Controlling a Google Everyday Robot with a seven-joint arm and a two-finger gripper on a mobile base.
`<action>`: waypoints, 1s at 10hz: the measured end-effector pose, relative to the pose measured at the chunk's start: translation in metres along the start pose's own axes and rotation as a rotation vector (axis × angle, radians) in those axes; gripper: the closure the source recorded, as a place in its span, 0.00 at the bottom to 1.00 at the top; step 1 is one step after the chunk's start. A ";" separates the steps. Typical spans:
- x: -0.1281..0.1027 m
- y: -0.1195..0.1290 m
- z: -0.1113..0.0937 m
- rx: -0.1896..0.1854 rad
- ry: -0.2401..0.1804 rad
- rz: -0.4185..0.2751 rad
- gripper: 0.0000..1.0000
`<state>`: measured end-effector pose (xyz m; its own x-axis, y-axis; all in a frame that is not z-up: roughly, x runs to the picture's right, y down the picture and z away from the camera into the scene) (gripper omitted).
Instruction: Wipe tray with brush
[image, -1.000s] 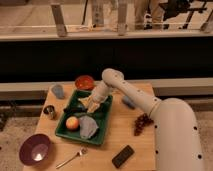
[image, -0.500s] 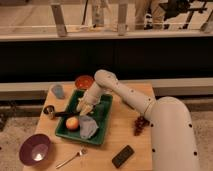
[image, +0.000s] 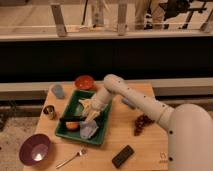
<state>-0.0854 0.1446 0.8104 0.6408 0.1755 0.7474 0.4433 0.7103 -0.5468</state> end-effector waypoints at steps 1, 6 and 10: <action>0.006 0.008 -0.012 0.014 0.008 0.010 1.00; 0.016 -0.012 -0.030 0.047 0.042 0.017 1.00; 0.017 -0.056 -0.003 0.013 0.070 0.001 1.00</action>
<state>-0.0972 0.1059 0.8531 0.6836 0.1291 0.7183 0.4342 0.7191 -0.5425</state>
